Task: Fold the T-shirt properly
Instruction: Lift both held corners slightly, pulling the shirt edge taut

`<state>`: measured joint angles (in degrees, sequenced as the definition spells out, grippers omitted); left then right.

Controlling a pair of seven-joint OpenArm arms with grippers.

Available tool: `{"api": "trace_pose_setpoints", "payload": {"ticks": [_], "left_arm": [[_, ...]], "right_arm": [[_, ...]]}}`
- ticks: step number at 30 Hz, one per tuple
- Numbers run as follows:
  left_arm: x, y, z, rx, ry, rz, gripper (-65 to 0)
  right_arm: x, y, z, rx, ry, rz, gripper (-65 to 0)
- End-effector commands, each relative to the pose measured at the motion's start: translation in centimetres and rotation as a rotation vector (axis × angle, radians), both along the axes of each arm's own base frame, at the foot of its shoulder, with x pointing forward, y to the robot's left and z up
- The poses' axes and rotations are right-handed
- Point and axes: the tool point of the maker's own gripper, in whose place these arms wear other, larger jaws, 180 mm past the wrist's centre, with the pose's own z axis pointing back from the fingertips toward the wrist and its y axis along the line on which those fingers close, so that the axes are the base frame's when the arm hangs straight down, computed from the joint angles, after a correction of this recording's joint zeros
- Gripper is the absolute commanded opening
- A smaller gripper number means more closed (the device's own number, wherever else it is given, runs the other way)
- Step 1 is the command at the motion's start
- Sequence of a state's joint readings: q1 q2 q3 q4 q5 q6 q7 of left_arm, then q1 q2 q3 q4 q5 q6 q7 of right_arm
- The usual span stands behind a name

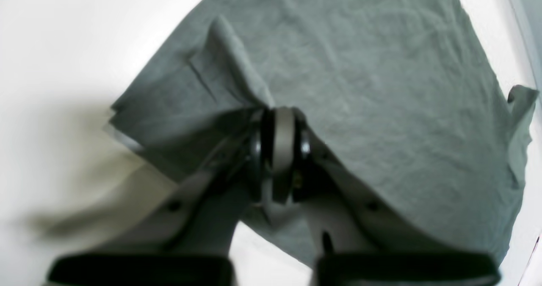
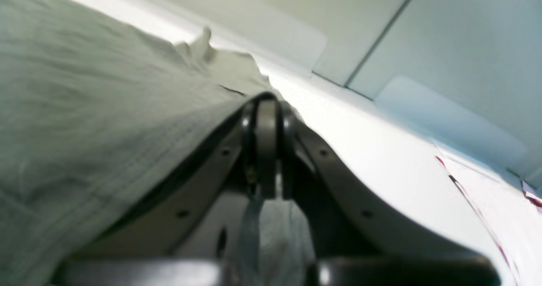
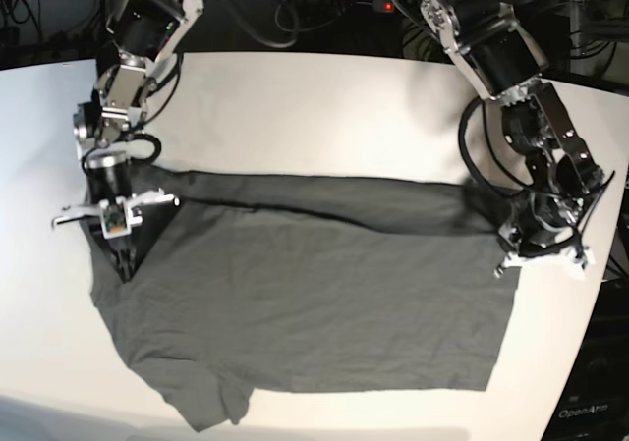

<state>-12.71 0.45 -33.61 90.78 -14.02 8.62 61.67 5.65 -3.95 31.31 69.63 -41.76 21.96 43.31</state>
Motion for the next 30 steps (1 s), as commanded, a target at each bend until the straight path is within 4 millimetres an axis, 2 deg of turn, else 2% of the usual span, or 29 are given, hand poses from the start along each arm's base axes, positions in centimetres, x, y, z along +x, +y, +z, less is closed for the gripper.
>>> {"api": "trace_pose_setpoints", "payload": {"ticks": [1,6,12,16,25,30], "left_arm": [[1.4,0.4,2.1,0.022,-0.064,-0.001,-62.1],[1.6,0.4,2.2,0.021,-0.069,0.0,-62.1],[1.7,0.4,2.4,0.024,-0.076,-0.002,-62.1],[2.4,1.1,3.3,0.048,-0.112,0.015,-62.2],[2.8,0.6,1.5,0.014,-0.07,0.008,-62.2],[2.7,1.4,0.2,0.029,-0.054,0.027,-62.2]], "right_arm": [[0.6,-0.5,2.0,-0.009,-0.059,0.01,-65.0],[1.6,-0.4,2.0,-0.039,-0.05,0.026,-65.0],[1.7,-0.5,2.0,-0.04,-0.046,0.025,-65.0],[2.3,-0.1,1.9,-0.056,-0.039,0.036,-65.0],[3.3,0.3,1.2,-0.035,-0.018,0.049,-65.0],[3.9,0.7,0.8,-0.026,-0.008,0.059,-65.0]]}}
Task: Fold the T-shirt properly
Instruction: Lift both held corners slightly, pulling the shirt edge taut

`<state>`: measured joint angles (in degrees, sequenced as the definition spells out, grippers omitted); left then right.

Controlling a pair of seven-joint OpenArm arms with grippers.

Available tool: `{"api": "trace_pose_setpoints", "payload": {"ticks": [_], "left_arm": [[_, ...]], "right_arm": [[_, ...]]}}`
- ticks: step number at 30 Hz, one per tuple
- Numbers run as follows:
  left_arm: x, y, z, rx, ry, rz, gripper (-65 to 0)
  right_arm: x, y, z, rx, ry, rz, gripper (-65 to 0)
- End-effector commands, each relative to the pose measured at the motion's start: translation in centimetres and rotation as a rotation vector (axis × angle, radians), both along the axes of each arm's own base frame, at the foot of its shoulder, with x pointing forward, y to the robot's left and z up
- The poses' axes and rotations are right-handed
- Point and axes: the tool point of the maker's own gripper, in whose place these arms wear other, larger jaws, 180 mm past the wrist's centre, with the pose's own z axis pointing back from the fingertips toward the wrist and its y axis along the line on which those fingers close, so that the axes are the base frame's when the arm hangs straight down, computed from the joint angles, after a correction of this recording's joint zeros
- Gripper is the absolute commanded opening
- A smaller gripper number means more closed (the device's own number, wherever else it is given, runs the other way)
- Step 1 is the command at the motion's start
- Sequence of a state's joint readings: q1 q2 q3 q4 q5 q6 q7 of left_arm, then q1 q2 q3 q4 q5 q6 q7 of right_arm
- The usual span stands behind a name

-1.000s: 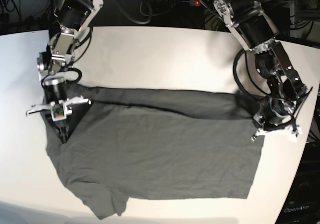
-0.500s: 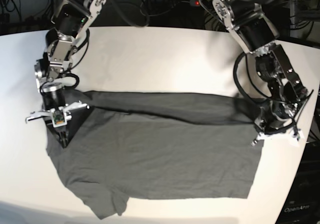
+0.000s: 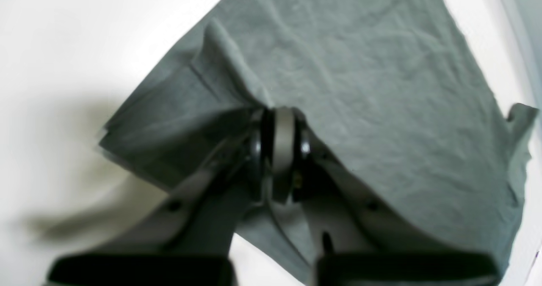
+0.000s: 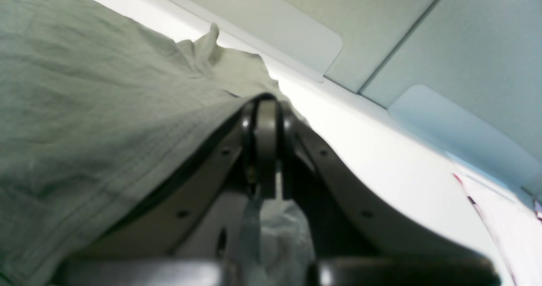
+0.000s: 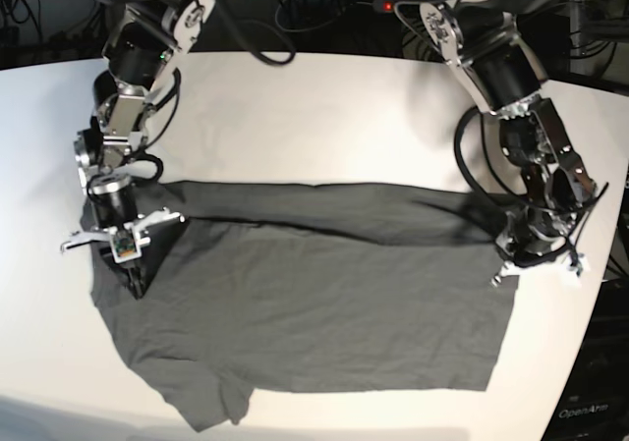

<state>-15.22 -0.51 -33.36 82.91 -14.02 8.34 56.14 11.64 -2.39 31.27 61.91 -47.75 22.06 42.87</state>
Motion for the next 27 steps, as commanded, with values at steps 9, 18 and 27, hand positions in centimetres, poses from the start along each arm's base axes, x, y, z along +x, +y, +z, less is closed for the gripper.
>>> {"api": "trace_pose_setpoints", "payload": {"ticks": [9,18,27], "left_arm": [[1.1,1.6,0.8,0.034,-0.037,0.016,-62.2],[3.2,0.3,2.6,0.046,-0.077,-0.029,-62.2],[3.5,-0.7,2.6,0.049,-0.075,-0.054,-62.3]], "right_arm": [[1.8,-1.2,2.4,-0.005,-0.067,0.009,-65.0],[2.4,-1.1,3.2,-0.005,-0.085,0.01,-65.0],[2.3,-1.4,2.0,0.004,-0.054,0.013,-65.0]]}}
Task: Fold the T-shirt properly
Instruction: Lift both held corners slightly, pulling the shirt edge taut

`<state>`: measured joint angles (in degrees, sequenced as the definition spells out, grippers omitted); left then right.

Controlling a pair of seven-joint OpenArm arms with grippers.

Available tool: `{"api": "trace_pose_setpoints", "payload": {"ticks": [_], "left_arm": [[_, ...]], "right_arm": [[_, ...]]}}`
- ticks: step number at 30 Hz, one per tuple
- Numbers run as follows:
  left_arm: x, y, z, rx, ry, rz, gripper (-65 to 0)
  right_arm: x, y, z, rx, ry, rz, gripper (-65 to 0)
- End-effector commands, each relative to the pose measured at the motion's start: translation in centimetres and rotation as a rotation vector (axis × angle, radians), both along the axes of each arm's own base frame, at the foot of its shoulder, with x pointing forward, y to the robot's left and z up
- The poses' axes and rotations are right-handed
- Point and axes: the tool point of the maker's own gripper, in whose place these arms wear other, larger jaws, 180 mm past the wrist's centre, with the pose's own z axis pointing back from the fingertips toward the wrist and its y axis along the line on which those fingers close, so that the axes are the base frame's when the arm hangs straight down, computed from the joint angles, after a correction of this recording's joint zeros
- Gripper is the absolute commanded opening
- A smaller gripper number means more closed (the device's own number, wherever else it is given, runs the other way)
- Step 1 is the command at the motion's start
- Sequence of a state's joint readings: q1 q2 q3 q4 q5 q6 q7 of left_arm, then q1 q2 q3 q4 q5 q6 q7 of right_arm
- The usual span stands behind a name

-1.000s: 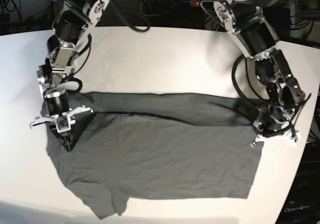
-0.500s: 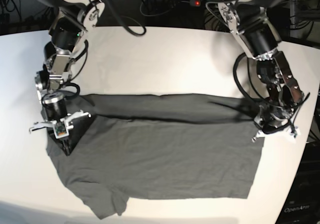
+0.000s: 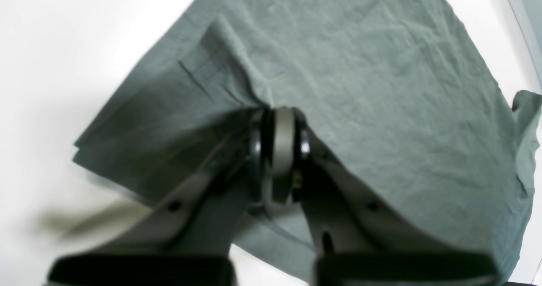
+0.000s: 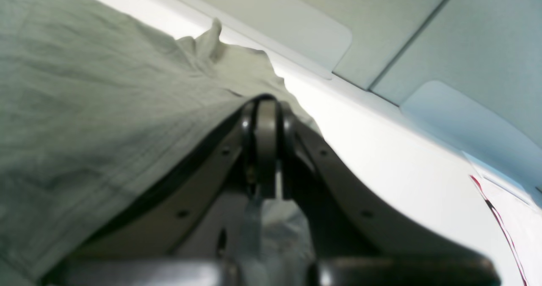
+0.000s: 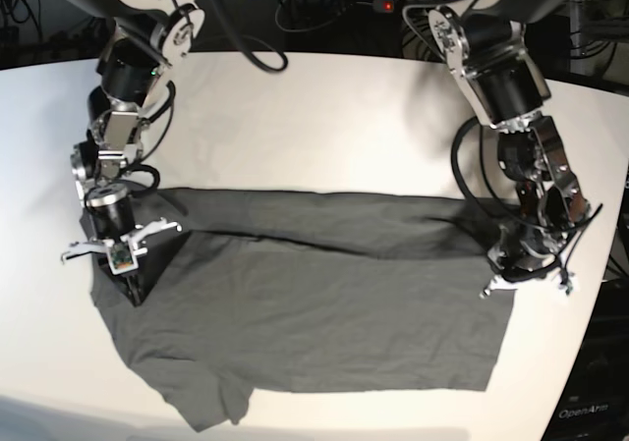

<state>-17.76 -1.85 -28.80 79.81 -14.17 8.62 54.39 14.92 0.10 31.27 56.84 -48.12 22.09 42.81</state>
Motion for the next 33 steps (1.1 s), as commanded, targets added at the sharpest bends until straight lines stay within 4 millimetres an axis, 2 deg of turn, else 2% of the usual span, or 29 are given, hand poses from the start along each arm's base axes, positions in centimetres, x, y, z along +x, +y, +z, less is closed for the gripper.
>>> {"api": "trace_pose_setpoints", "payload": {"ticks": [1,5,14,33], "left_arm": [[1.2,0.6,1.9,0.019,-0.057,0.006,-62.3],[0.9,1.4,1.9,0.034,-0.051,0.013,-62.3],[0.8,1.8,1.8,0.048,-0.048,0.013,-62.3],[0.4,1.7,1.3,0.042,-0.036,0.011,-61.8]], "right_arm": [[1.1,-0.6,2.5,-0.003,-0.074,0.007,-65.0],[1.2,-0.8,2.7,-0.004,-0.079,0.003,-65.0],[1.0,-0.6,2.3,-0.002,-0.07,0.007,-65.0],[0.0,-0.7,1.3,-0.005,-0.044,0.003,-64.6]]}}
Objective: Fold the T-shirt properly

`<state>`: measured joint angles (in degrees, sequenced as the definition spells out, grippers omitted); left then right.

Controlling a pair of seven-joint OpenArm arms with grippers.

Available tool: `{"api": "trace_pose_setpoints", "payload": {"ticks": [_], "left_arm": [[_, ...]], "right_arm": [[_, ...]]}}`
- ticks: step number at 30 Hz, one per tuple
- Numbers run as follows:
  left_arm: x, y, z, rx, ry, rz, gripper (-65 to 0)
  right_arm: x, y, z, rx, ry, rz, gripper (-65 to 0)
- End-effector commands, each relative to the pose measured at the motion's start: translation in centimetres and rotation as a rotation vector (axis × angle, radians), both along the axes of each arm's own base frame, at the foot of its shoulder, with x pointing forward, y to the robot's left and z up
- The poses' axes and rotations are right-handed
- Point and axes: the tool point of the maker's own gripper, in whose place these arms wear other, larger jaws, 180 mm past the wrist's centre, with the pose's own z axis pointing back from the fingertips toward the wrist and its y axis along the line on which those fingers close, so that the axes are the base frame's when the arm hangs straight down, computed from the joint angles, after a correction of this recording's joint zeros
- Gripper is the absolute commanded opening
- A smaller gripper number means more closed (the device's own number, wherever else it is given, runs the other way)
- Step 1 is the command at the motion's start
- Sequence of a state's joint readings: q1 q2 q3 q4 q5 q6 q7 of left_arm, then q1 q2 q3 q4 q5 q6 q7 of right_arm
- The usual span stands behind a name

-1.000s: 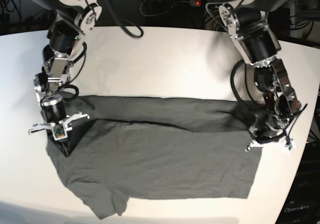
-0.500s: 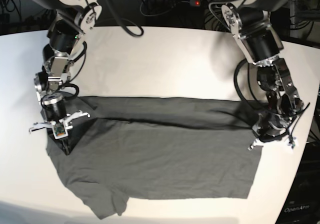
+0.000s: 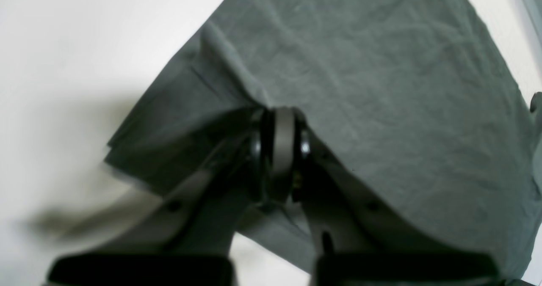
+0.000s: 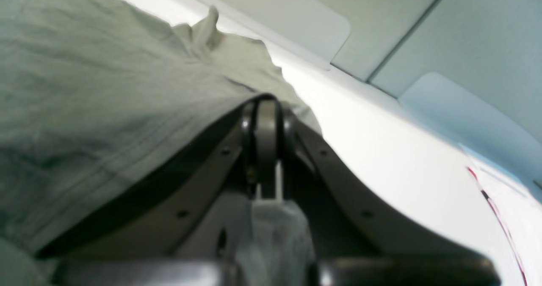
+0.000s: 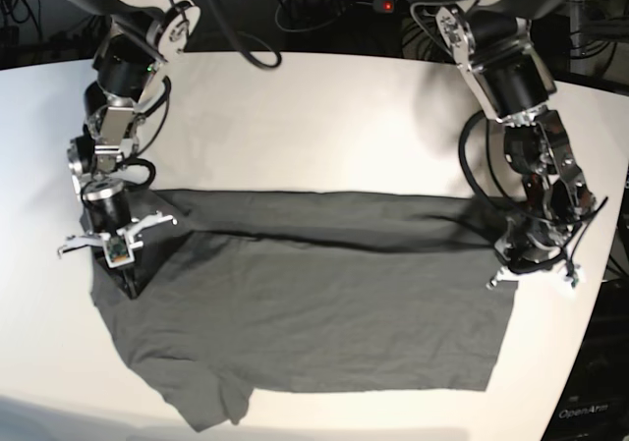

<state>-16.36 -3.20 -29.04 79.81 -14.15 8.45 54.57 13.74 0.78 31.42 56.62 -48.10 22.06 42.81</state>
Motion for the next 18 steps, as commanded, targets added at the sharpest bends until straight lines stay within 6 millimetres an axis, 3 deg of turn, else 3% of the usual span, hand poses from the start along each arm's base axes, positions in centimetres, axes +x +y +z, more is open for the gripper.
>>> {"api": "trace_pose_setpoints", "payload": {"ticks": [1,7,11,18], "left_arm": [[1.33,0.54,1.94,0.021,-0.061,0.003,-61.8],[0.92,0.54,1.51,0.022,-0.05,0.002,-61.8],[0.91,0.51,1.53,0.021,-0.049,0.001,-61.8],[0.96,0.34,1.68,0.022,-0.05,-0.007,-59.9]], "right_arm": [[0.75,-0.17,2.06,0.004,-0.066,0.009,-64.3],[0.73,-0.2,2.01,0.005,-0.065,0.007,-47.3],[0.73,-0.2,2.01,0.005,-0.065,0.007,-39.3],[0.14,-0.24,1.42,0.002,-0.05,0.007,-35.0]]}}
